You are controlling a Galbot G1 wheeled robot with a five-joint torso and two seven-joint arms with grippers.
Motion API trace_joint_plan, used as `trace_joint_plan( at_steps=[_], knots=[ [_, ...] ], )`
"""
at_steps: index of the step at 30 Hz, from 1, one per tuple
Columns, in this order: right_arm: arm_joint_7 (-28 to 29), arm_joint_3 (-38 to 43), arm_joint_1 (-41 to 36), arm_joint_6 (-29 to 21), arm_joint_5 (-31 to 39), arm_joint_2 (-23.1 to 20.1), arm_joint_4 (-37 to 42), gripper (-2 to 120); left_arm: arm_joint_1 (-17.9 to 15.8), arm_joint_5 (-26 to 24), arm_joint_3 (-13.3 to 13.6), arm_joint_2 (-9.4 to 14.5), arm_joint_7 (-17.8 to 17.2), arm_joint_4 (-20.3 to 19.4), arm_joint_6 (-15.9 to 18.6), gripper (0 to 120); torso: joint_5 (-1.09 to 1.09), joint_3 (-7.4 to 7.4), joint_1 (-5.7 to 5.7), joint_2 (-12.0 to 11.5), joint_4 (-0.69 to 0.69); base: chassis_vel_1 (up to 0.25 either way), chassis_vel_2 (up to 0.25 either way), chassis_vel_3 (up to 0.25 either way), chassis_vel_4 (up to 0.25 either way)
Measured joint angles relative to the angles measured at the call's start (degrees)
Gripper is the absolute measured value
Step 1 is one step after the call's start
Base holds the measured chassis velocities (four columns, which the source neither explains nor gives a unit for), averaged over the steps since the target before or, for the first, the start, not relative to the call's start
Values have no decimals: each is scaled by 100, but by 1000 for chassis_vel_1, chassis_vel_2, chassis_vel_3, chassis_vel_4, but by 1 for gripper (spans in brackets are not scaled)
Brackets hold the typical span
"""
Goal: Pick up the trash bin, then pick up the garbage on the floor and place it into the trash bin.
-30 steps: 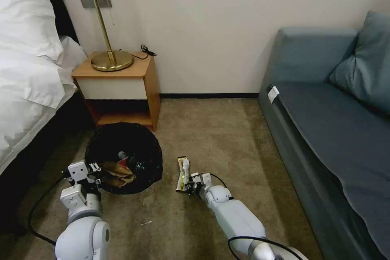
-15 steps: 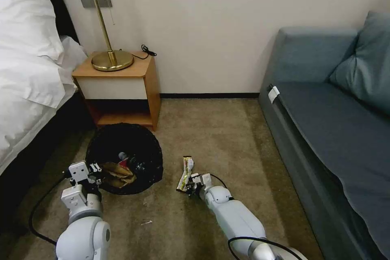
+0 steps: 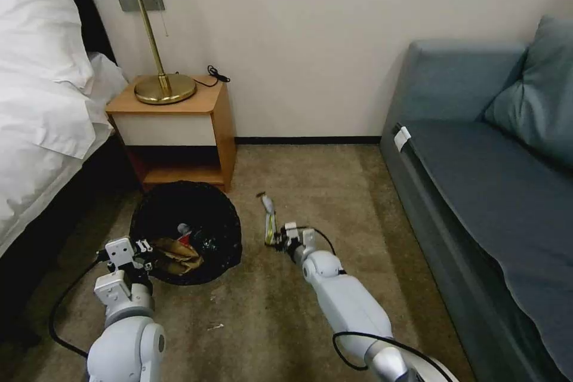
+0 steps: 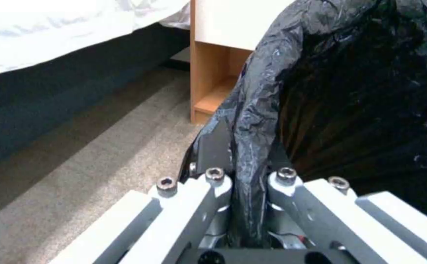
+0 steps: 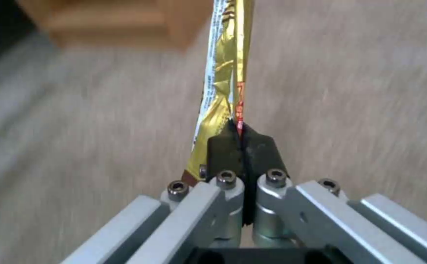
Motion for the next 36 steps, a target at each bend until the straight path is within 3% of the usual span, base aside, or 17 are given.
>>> trace_joint_plan(
  at_steps=[9,13,17,22,29,36],
  knots=[
    [121,147,76,76,127,-1,603,0,-35,-52,-13,48,1,26,9,3,0,0,0,0,0,0,0,0,0],
    [291,-46,-21,44,423,0,1321,0,-49,-73,-6,58,1,99,8,3,0,0,0,0,0,0,0,0,0],
    [349,-266,-87,364,108,-1,1970,0,-39,-74,29,71,3,127,2,3,0,0,0,0,0,0,0,0,0],
    [383,-533,-178,375,116,-2,2697,0,-37,-80,7,98,4,129,-2,3,0,0,0,0,0,0,0,0,0],
    [-109,-974,-584,309,207,-379,3717,0,-85,-106,3,94,-8,199,-5,3,0,0,0,0,0,0,0,0,0],
    [-220,-1193,-866,233,228,-597,4178,0,-105,-106,25,85,-22,227,-12,3,1,0,0,0,-1,0,0,0,0]
  ],
)
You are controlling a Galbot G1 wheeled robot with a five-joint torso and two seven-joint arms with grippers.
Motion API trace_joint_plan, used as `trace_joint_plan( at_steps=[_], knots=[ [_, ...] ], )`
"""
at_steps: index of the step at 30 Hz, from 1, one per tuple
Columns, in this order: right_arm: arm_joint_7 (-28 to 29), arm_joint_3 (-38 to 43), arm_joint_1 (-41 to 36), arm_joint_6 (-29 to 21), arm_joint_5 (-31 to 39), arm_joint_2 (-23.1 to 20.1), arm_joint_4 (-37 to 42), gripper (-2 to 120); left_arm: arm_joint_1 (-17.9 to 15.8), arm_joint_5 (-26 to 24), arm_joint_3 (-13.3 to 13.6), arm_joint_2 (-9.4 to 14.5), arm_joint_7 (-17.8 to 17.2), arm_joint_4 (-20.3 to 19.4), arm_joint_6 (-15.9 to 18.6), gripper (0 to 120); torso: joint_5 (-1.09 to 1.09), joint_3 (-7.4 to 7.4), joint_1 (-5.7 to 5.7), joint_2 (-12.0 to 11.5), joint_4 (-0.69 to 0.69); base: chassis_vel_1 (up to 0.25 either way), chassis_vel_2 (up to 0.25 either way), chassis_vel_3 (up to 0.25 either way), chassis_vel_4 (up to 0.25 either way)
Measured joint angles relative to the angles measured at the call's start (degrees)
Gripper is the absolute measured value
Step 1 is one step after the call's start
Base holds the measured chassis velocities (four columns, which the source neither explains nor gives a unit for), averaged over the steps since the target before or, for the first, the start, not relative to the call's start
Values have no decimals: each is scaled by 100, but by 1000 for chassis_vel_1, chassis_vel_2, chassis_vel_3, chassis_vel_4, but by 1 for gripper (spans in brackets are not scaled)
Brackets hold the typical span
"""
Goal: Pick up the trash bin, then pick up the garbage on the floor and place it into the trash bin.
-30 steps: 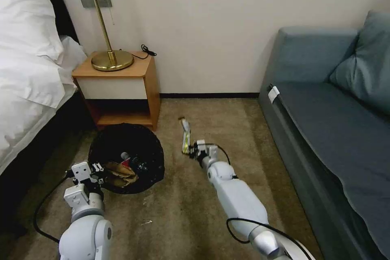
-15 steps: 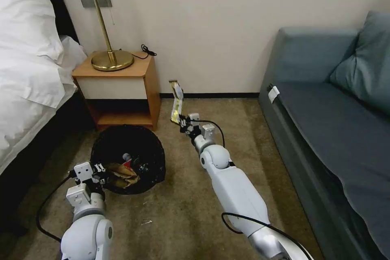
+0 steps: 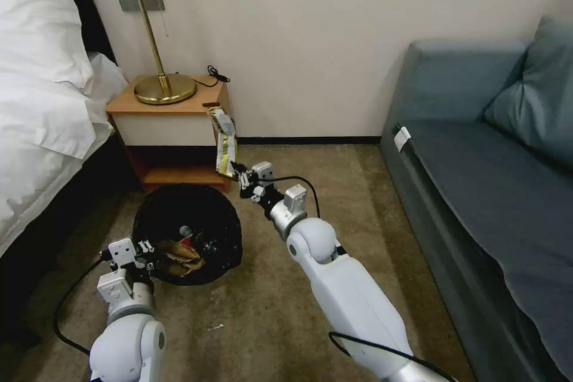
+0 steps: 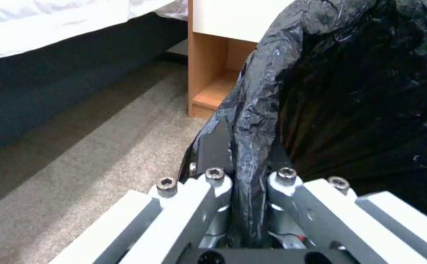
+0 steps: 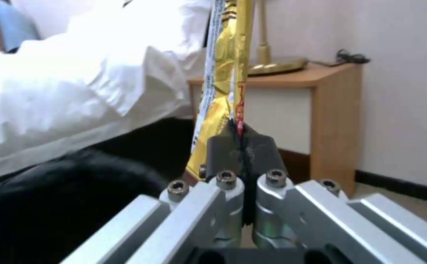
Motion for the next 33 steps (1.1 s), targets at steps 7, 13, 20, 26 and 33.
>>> trace_joint_plan(
  at_steps=[7,13,20,26,33],
  knots=[
    [-14,-324,-183,-2,-92,-75,92,0,-12,21,32,-40,-1,-12,0,3,0,0,0,0,0,0,0,0,0],
    [-14,-521,-216,6,-143,-87,76,0,-6,26,26,-32,-1,-37,0,3,0,0,0,0,1,0,0,0,0],
    [-56,-786,-358,193,-444,-28,-220,0,-5,31,31,-51,0,-60,4,3,-1,0,0,0,1,0,0,0,0],
    [-110,-897,-402,445,-660,14,-527,0,1,29,31,-65,1,-70,5,3,0,0,0,0,1,0,0,0,0],
    [-171,-968,-456,686,-854,27,-720,20,1,28,32,-77,2,-74,5,3,0,0,0,0,0,0,0,0,0]
  ],
)
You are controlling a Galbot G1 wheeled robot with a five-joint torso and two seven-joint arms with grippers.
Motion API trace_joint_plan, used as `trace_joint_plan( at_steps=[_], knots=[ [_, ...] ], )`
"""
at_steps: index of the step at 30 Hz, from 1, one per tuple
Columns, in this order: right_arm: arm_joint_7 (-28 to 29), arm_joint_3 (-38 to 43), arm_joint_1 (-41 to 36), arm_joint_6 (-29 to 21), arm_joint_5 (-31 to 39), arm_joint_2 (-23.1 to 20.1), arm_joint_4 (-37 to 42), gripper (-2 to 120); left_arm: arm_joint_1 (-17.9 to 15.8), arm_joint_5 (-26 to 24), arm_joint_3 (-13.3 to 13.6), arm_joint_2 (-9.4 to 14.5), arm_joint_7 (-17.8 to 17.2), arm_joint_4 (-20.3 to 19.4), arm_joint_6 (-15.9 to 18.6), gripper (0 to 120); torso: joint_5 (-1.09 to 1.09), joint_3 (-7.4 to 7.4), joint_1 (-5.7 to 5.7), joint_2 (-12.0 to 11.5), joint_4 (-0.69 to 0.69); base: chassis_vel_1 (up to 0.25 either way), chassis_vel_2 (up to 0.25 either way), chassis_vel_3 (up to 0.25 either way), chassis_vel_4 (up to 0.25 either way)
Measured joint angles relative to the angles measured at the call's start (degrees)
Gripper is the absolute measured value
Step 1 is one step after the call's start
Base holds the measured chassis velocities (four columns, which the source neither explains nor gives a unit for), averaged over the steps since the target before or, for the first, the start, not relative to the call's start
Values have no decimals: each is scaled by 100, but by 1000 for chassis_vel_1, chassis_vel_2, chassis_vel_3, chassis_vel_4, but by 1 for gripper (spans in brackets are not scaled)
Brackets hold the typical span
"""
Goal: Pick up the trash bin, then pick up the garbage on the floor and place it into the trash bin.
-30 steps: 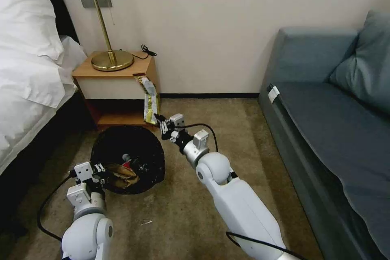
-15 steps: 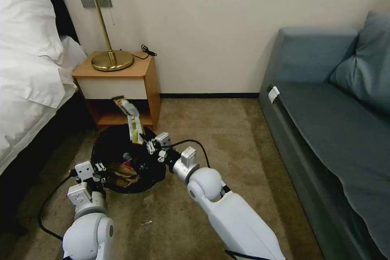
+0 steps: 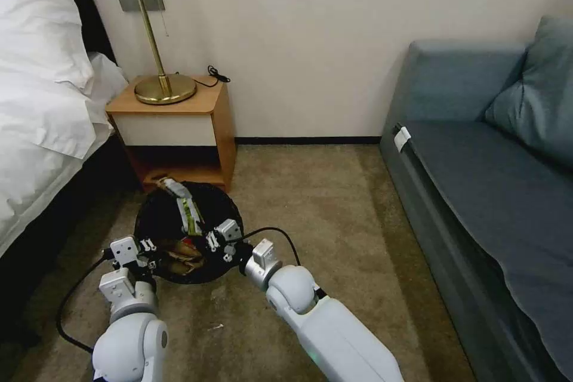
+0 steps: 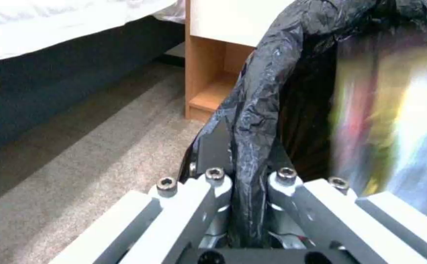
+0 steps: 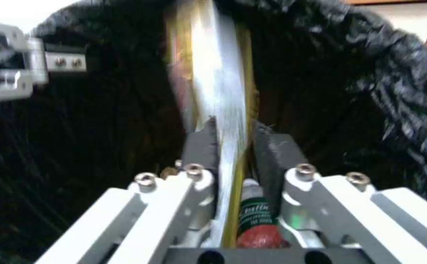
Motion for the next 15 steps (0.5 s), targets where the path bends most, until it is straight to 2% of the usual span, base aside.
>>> trace_joint_plan(
  at_steps=[2,5,6,8,10,11,13,15],
  knots=[
    [-9,-6,-15,44,-33,7,-34,31,9,0,-2,-2,0,0,0,3,0,0,0,0,0,0,0,0,0],
    [-12,-6,-16,47,-35,14,-34,38,10,0,-5,-2,1,0,0,3,0,0,0,0,0,0,0,0,0],
    [-12,-3,-10,47,-32,24,-22,47,9,0,-5,-2,0,0,-1,3,0,0,0,0,0,0,0,0,0],
    [-12,2,-4,46,-29,29,-13,48,8,0,-5,-3,0,0,-1,3,0,0,0,0,0,0,0,0,0],
    [-1,59,52,29,15,72,54,60,2,4,-4,-8,0,-1,-1,3,0,0,0,0,0,0,0,0,0],
    [-1,59,52,29,15,72,54,60,2,4,-4,-8,0,-1,-1,3,0,0,0,0,0,0,0,0,0],
    [56,162,135,-29,65,103,151,71,0,5,-4,-7,0,0,-1,3,0,0,0,0,0,0,0,0,0],
    [84,199,168,-70,96,104,191,75,0,4,-6,-5,0,3,-1,3,0,0,0,0,0,0,0,0,0]
  ],
)
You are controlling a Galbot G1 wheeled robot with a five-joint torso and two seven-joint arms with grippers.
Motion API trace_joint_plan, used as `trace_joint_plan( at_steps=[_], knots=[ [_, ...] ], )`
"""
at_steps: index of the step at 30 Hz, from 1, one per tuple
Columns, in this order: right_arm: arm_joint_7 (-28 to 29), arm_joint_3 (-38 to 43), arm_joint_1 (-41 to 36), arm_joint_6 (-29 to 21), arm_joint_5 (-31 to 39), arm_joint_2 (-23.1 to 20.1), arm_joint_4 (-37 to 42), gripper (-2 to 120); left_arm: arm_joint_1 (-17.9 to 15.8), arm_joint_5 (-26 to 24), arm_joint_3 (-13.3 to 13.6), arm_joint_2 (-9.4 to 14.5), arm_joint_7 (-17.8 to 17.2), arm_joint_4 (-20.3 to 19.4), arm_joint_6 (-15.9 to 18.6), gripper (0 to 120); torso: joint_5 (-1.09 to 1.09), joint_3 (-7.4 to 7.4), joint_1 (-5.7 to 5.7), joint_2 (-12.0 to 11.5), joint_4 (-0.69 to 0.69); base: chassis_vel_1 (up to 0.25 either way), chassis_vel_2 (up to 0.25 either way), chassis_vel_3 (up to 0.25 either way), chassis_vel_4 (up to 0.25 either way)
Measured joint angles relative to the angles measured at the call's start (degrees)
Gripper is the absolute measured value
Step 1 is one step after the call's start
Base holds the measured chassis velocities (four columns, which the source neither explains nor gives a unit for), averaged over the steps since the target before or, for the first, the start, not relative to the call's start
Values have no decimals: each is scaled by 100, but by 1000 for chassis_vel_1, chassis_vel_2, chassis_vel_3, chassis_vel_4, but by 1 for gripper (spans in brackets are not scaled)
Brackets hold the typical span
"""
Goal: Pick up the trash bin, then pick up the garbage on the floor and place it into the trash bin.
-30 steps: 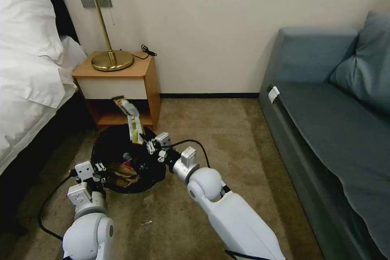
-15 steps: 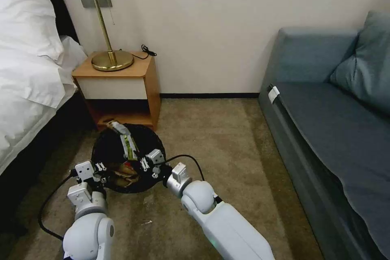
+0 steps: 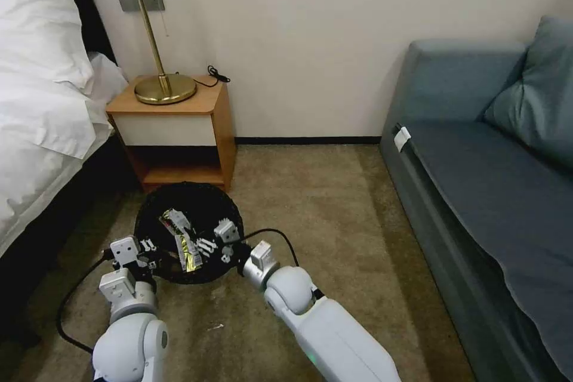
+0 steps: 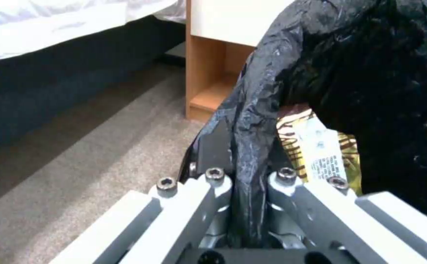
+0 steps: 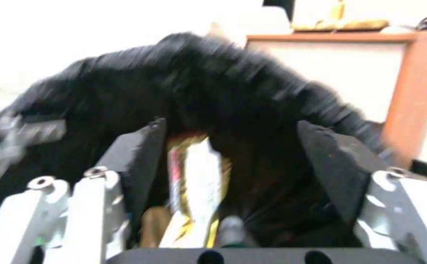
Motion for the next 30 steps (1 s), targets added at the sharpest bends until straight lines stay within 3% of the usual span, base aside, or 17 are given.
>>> trace_joint_plan(
  at_steps=[4,6,16,20,28,30],
  knots=[
    [101,163,128,-123,135,-2,156,87,-1,-10,-14,12,-2,28,0,3,0,0,0,0,0,0,0,0,0],
    [190,460,210,-221,224,-83,393,98,-23,-33,-16,31,-3,64,0,3,0,0,0,0,1,0,0,0,0],
    [559,1471,-117,-322,465,-749,921,100,-163,-251,-32,156,1,194,41,3,2,0,0,0,-1,0,0,0,0],
    [1068,2231,-536,-411,640,-984,1151,100,-236,-439,-32,250,5,333,41,3,2,0,0,0,0,0,0,0,0],
    [1176,3039,-1128,-292,551,-999,1308,100,-393,-785,-12,333,-28,524,-26,3,1,0,0,0,-1,0,0,0,0],
    [1178,3321,-1428,-97,385,-874,1308,100,-536,-1104,2,327,-121,669,-10,3,2,0,0,0,-1,0,0,0,0]
  ],
)
